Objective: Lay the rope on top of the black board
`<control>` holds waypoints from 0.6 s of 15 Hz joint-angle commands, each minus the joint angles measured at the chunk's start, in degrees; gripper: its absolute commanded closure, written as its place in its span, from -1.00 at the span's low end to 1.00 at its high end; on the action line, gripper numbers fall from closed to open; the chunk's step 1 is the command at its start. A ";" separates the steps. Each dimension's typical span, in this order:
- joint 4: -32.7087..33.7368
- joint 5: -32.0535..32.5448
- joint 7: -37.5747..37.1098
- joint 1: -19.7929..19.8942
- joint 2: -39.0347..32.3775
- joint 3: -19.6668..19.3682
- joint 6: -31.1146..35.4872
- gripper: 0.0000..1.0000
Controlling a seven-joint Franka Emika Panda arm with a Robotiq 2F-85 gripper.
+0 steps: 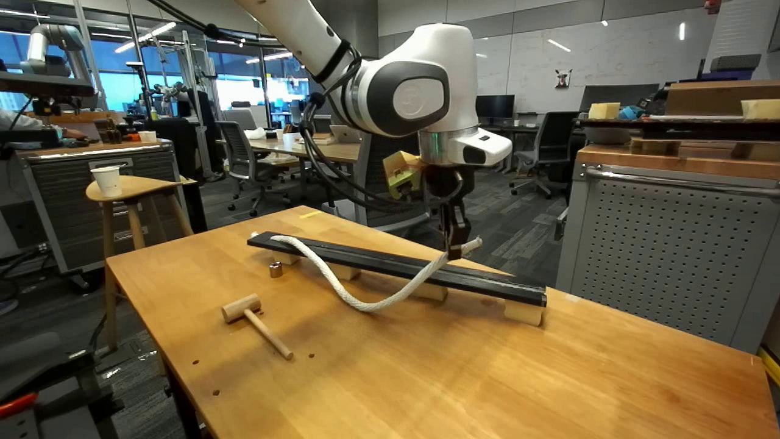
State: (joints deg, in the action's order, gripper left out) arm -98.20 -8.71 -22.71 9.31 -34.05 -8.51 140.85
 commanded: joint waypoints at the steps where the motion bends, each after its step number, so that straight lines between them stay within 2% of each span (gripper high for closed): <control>1: 6.66 -0.81 -9.47 -1.93 -3.61 -3.31 -2.16 0.95; 6: 12.02 -0.88 -22.60 -2.70 -7.41 -5.86 -1.73 0.95; 9: 14.69 -1.01 -28.05 -2.00 -8.99 -5.87 -3.75 0.95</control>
State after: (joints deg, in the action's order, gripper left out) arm -88.96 -8.72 -45.33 7.65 -40.14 -12.99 140.36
